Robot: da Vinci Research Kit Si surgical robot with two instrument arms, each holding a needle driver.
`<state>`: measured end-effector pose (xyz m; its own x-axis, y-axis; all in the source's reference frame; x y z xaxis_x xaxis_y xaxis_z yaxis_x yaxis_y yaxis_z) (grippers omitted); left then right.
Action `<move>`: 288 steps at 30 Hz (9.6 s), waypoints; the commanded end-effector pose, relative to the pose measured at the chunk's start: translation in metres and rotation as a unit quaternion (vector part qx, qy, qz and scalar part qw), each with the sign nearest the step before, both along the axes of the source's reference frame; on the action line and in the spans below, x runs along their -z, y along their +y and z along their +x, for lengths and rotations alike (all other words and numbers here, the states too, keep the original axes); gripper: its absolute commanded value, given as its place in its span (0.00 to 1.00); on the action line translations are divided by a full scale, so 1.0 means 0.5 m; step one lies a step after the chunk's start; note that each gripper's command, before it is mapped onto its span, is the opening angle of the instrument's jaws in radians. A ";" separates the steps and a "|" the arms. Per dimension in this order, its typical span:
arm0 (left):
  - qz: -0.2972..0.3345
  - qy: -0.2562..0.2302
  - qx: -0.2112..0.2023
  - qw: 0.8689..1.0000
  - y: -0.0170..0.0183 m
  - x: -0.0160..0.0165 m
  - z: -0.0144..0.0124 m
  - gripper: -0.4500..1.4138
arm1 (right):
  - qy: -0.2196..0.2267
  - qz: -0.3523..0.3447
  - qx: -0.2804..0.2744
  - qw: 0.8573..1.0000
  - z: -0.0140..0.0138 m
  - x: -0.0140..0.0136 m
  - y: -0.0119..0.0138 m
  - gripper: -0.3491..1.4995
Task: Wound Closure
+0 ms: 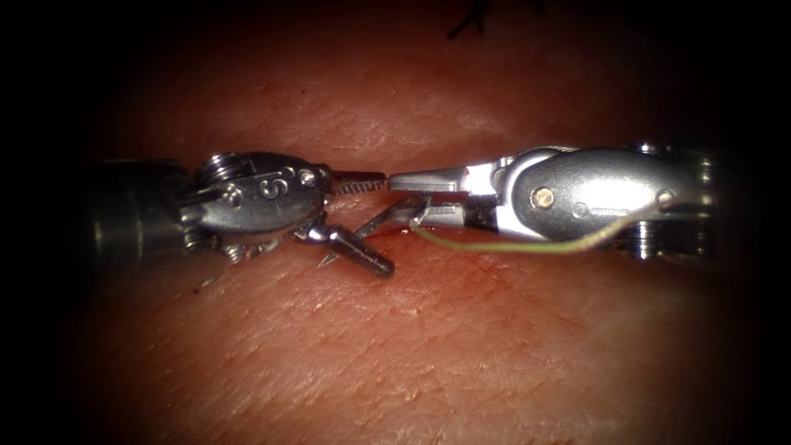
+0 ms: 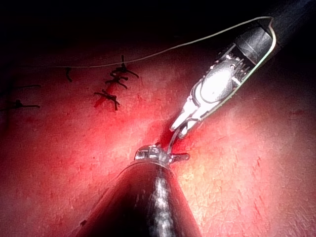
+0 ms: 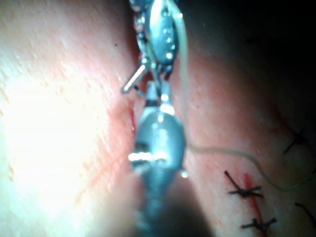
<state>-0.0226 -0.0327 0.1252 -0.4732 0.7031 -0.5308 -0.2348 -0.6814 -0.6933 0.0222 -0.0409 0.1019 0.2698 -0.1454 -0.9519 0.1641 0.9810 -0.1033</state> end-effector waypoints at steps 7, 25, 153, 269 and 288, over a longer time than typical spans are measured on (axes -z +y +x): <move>-0.001 -0.005 -0.026 1.000 -0.0002 -0.0014 -0.0011 0.06 | 0.002 -0.017 0.025 1.000 0.0014 -0.0012 -0.0003 0.00; 0.085 -0.022 0.052 0.995 -0.0008 -0.0025 -0.0010 0.00 | -0.027 0.077 -0.042 0.996 0.0018 0.0007 -0.0014 0.51; -0.269 -0.102 -0.057 0.956 -0.0143 -0.0166 0.0016 0.40 | 0.042 0.085 -0.103 0.990 -0.0102 -0.0084 0.0094 0.00; -0.218 -0.101 -0.055 0.969 -0.0167 -0.0243 0.0009 0.11 | 0.100 -0.304 0.069 0.945 -0.0006 -0.0381 -0.0173 0.00; -0.219 -0.100 -0.055 0.969 -0.0168 -0.0242 0.0014 0.08 | 0.091 -0.249 0.056 0.963 -0.0026 -0.0426 -0.0182 0.00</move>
<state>-0.0214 -0.0410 0.1366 -0.3896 0.3417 -0.8553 -0.0363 -0.9336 -0.3565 0.0205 -0.0502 0.1226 0.0595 -0.6119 -0.7887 0.2015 0.7812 -0.5909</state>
